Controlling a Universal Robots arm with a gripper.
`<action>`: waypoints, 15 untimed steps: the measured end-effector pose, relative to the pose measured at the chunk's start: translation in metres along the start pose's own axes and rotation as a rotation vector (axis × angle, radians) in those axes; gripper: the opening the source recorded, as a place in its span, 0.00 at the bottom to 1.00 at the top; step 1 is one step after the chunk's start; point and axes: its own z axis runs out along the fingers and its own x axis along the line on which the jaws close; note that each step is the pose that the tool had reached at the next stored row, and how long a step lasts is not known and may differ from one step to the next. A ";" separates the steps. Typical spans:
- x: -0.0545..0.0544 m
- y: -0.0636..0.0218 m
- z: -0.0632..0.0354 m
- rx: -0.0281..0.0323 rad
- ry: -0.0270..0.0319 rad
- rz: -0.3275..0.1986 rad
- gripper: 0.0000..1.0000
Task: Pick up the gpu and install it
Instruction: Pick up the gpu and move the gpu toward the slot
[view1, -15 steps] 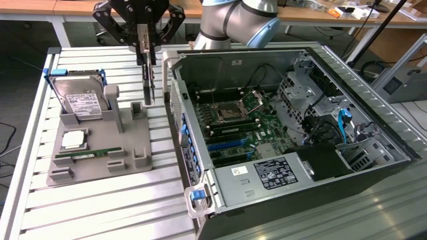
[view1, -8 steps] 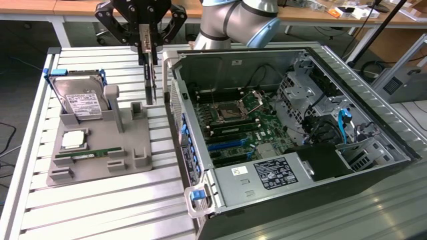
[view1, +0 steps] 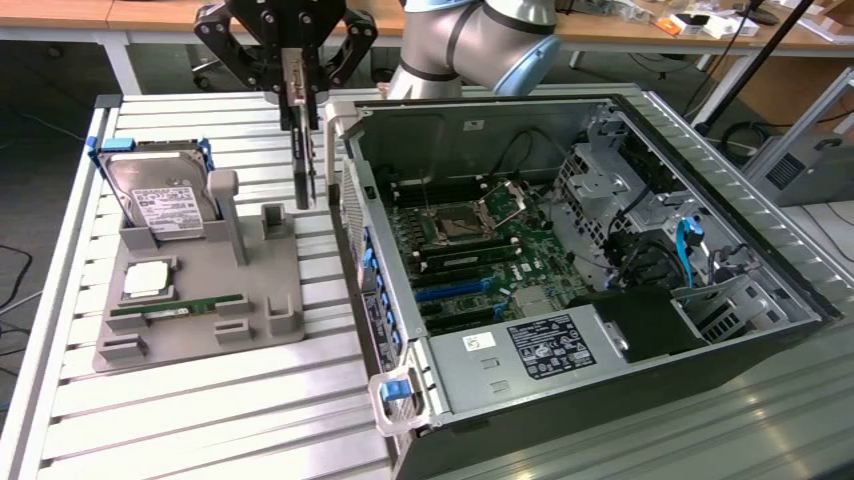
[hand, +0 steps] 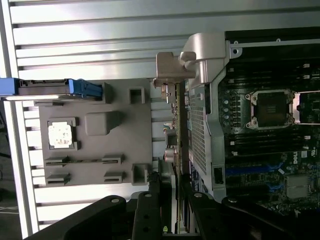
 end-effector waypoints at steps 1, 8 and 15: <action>0.000 0.0000 0.0000 0.0000 0.0000 0.000 0.27; -0.003 0.0002 0.0001 0.0000 0.0000 0.000 0.27; -0.006 0.0004 0.0002 0.0000 0.0000 0.000 0.27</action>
